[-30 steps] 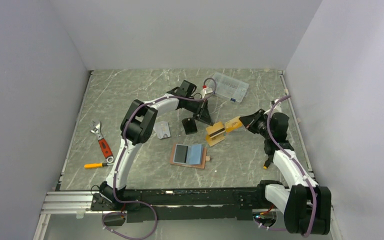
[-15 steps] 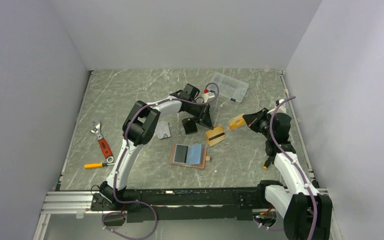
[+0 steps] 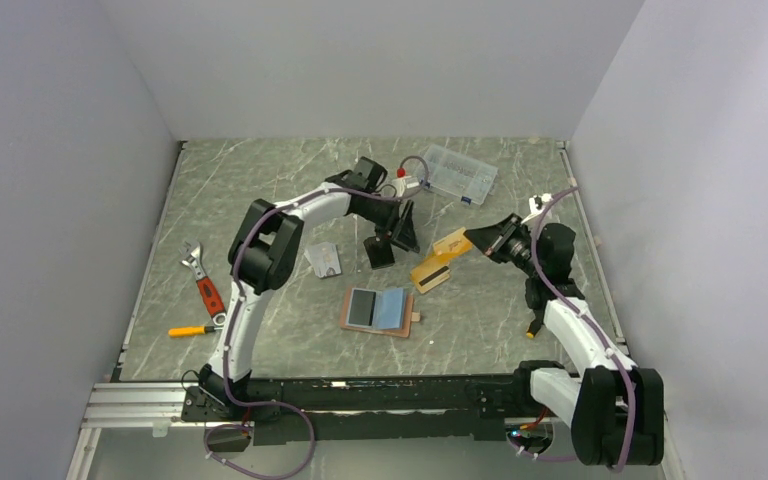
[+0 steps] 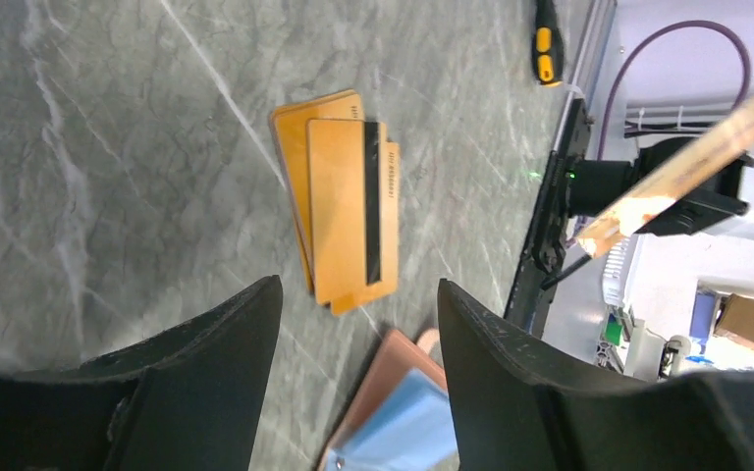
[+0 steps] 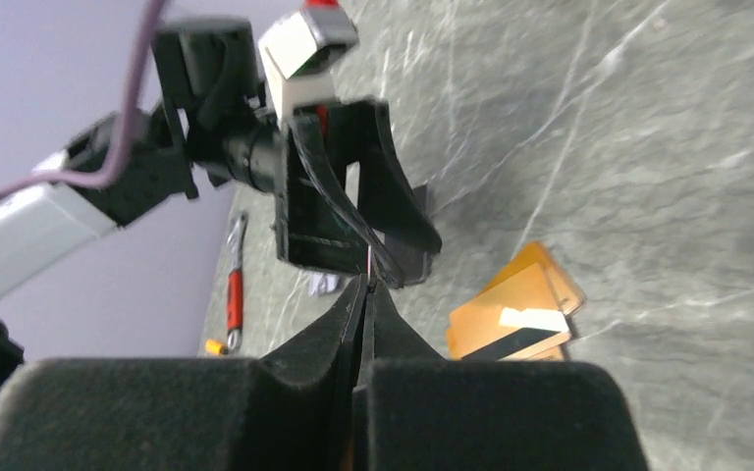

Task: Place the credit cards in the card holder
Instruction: Place the credit card in the storage box, then insert the credit card into the card holder.

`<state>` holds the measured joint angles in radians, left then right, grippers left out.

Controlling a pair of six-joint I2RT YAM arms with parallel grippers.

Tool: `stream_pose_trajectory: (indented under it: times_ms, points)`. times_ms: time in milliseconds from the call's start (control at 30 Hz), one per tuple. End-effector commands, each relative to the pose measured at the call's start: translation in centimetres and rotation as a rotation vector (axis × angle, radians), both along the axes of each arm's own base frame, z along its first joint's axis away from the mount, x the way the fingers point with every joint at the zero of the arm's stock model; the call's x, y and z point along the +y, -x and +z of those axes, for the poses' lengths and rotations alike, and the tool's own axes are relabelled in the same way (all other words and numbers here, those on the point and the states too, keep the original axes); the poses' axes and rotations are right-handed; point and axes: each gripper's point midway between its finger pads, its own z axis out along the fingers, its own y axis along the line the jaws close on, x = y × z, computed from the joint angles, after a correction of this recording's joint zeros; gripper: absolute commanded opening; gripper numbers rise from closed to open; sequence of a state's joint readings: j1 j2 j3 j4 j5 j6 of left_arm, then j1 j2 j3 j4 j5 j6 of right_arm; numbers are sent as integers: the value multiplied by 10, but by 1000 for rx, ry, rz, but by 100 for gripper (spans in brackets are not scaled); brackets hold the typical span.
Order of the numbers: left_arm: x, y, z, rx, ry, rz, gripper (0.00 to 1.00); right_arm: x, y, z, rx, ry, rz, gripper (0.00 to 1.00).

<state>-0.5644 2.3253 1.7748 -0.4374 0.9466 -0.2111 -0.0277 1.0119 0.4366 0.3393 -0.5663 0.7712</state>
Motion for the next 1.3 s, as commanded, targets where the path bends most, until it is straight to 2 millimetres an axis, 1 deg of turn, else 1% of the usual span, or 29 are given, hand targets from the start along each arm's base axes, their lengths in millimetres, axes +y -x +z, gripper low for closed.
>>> stream_pose_trajectory:
  times_ms: [0,67,133,200,267,367,500,567,667,767,933,1033,1133,1267]
  points:
    - [11,0,95,-183,143,-73,65,37,9,25,-103,-32,197,0]
    - [18,1,118,-226,189,-98,66,55,11,30,-118,-29,274,0]
    - [23,6,135,-227,246,-136,65,74,15,34,-126,-24,362,0]
    - [29,15,148,-218,313,-188,63,92,18,37,-126,-20,438,0]
    - [33,25,153,-217,346,-221,62,103,20,44,-146,-17,480,0]
    - [40,39,155,-212,369,-252,62,114,21,57,-177,-10,524,0]
    - [49,55,156,-196,373,-288,61,125,24,68,-199,-5,578,0]
    - [52,61,157,-197,376,-302,60,130,27,73,-219,-5,612,0]
    - [55,68,158,-192,381,-313,56,134,29,76,-229,3,642,0]
    - [57,72,158,-189,383,-320,49,134,30,77,-234,8,649,0]
    - [60,78,157,-178,382,-334,28,134,30,79,-245,27,654,0]
    - [59,80,157,-174,389,-340,22,136,28,83,-253,29,659,0]
    - [56,83,158,-158,398,-345,18,143,26,84,-251,37,670,0]
    - [55,87,161,-125,423,-356,9,151,22,84,-242,34,666,0]
